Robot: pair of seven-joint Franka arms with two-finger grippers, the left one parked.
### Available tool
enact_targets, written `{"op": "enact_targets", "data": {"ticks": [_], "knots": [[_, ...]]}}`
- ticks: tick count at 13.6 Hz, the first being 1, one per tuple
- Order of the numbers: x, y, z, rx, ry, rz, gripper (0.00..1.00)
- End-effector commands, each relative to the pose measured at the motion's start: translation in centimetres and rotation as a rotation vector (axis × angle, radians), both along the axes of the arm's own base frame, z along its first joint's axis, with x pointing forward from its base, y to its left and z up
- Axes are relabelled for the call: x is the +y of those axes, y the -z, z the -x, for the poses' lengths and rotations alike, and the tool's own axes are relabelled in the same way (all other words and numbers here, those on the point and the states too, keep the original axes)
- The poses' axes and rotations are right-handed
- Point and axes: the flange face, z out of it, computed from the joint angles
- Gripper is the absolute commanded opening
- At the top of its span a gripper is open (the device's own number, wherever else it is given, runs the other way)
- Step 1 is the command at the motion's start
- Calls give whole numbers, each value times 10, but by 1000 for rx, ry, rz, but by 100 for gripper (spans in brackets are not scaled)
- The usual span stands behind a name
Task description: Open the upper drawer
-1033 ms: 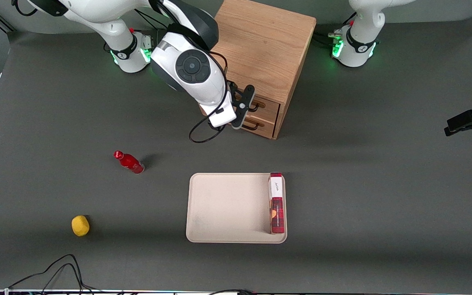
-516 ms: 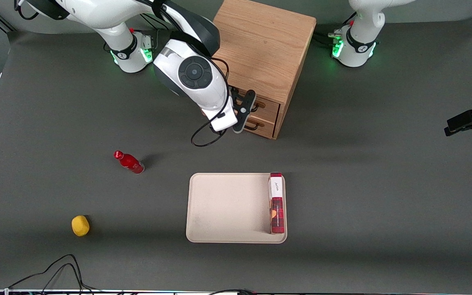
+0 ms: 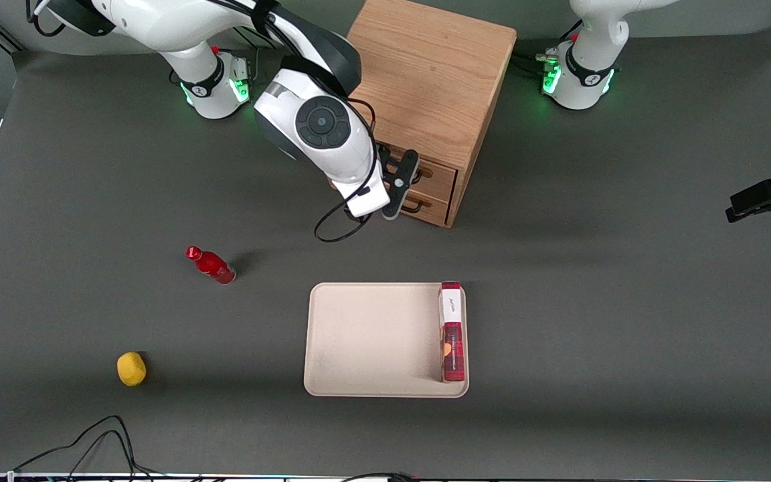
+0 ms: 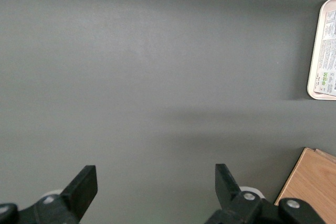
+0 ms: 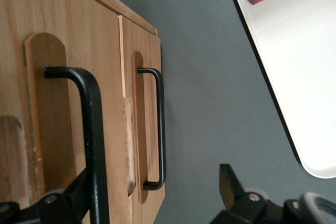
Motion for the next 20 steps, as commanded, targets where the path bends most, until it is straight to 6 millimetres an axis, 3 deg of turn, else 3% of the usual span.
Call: {"op": "enact_targets", "data": {"ticks": [1,20], "knots": [[3,11,-8,-33,16,4,100],[-5,33,-35,-73,35,-7,100]]}}
